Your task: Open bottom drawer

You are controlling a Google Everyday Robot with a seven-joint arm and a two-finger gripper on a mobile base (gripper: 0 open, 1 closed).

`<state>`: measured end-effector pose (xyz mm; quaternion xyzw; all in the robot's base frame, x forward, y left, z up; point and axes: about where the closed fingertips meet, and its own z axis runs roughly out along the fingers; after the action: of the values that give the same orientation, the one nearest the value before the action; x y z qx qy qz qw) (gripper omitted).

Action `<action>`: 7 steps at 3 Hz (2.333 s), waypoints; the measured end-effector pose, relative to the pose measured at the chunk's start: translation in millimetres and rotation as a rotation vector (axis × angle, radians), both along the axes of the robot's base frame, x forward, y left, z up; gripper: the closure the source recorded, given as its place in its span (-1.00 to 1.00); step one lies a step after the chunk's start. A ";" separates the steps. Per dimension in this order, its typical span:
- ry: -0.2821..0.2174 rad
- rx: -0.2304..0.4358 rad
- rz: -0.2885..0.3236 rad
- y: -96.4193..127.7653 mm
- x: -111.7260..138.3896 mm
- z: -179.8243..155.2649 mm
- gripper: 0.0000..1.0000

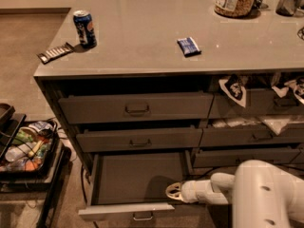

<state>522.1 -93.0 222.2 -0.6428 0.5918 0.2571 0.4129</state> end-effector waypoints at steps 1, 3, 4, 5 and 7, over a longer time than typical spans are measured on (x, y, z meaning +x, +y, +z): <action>-0.016 0.001 -0.027 -16.7 -21.1 8.2 1.00; -0.054 -0.008 -0.060 -41.5 -57.8 10.0 1.00; -0.118 -0.024 -0.054 -36.9 -46.8 27.4 1.00; -0.177 -0.076 -0.038 -30.1 -28.7 56.9 1.00; -0.242 -0.190 -0.050 -36.5 -13.3 106.6 1.00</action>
Offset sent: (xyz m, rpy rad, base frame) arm -0.0663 -0.0569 0.0150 0.0021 -0.0681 -0.0827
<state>508.8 -129.5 328.8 -0.6905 0.5752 0.1100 0.4247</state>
